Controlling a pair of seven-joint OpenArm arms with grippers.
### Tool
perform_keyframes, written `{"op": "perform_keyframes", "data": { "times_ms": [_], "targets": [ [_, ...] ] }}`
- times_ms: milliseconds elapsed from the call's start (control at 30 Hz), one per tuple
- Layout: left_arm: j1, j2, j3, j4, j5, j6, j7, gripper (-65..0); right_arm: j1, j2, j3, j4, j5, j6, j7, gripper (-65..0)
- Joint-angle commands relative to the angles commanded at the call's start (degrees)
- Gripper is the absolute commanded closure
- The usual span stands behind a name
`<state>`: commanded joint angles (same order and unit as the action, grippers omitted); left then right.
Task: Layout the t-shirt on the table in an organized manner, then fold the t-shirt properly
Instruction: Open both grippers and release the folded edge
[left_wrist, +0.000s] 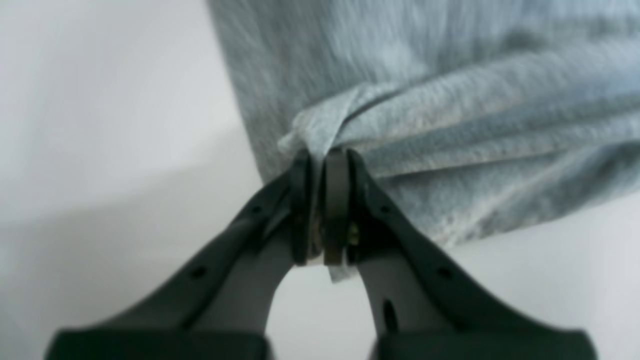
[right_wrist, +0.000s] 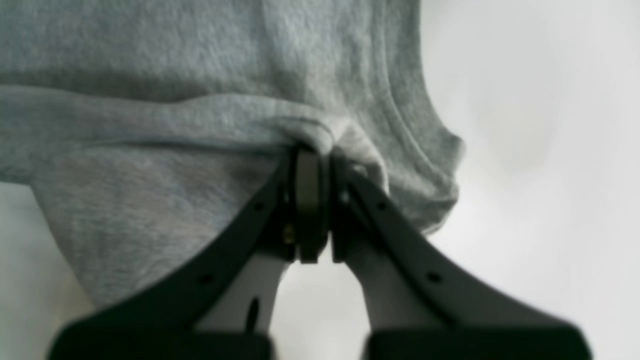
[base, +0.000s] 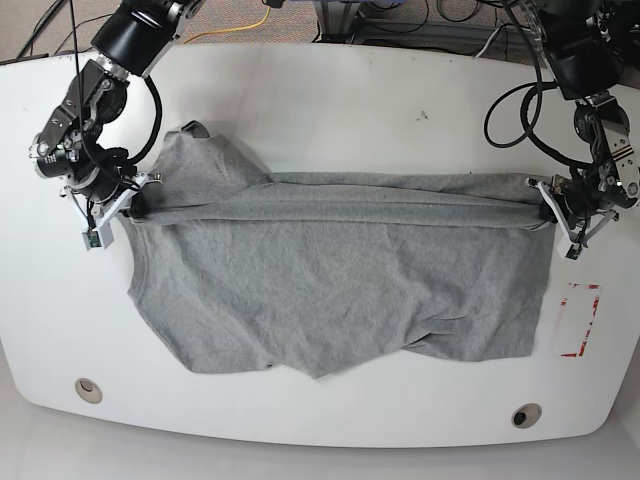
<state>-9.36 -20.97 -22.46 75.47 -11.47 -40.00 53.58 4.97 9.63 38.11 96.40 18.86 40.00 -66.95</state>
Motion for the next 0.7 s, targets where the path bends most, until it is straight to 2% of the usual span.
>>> {"op": "perform_keyframes", "data": {
  "times_ms": [33,67,100,133,167,200,300,367,400,633,700],
  "targets": [
    [0.00,-0.18,0.00,-0.18,0.00,0.00,0.00,-1.3,-0.09,0.00,0.00,0.00,0.00,0.00,0.00,-7.1],
    [-0.09,-0.70,0.09,-0.62,0.00,0.00,0.00,-1.8,-0.18,0.09,0.00,0.00,0.00,0.00,0.00,-14.6],
    [-0.09,-0.88,0.09,-0.70,0.00,0.00,0.00,-2.8,-0.26,0.09,0.00,0.00,0.00,0.00,0.00,-17.6],
    [-0.18,-1.32,0.09,-0.70,0.00,0.00,0.00,-6.0,-0.35,0.18,0.00,0.18,0.00,0.00,0.00,-24.4],
    [-0.53,-1.49,0.09,-0.62,-0.09,0.00,0.00,-10.6,-0.44,0.18,0.00,0.35,0.00,0.00,-0.09,-31.4],
    [-0.79,-1.49,0.09,-0.62,-0.09,0.00,0.09,-14.6,-0.53,0.26,0.00,0.44,0.00,0.00,-0.26,-35.7],
    [-0.79,-1.58,-0.09,0.00,-0.09,0.00,0.09,-33.3,-3.08,1.41,0.00,3.08,0.62,0.00,-0.35,-50.6],
    [-0.70,-2.55,-0.18,1.05,-0.09,0.00,0.18,-41.4,-4.92,1.32,0.00,6.07,0.70,0.00,-0.35,-54.2],
    [-0.53,-3.08,-0.18,1.67,-0.18,0.00,0.18,-43.1,-5.89,1.23,0.00,7.38,0.70,0.00,-0.35,-54.9],
    [-0.44,-3.43,-0.18,6.07,-0.26,0.00,0.35,-43.3,-13.27,-1.14,-0.70,14.86,0.79,0.00,-4.66,-54.7],
    [-0.44,-3.43,-0.18,7.82,-0.26,0.00,1.23,-43.3,-15.56,-3.43,-0.79,15.38,2.20,0.00,-5.01,-54.7]
  ]
}}
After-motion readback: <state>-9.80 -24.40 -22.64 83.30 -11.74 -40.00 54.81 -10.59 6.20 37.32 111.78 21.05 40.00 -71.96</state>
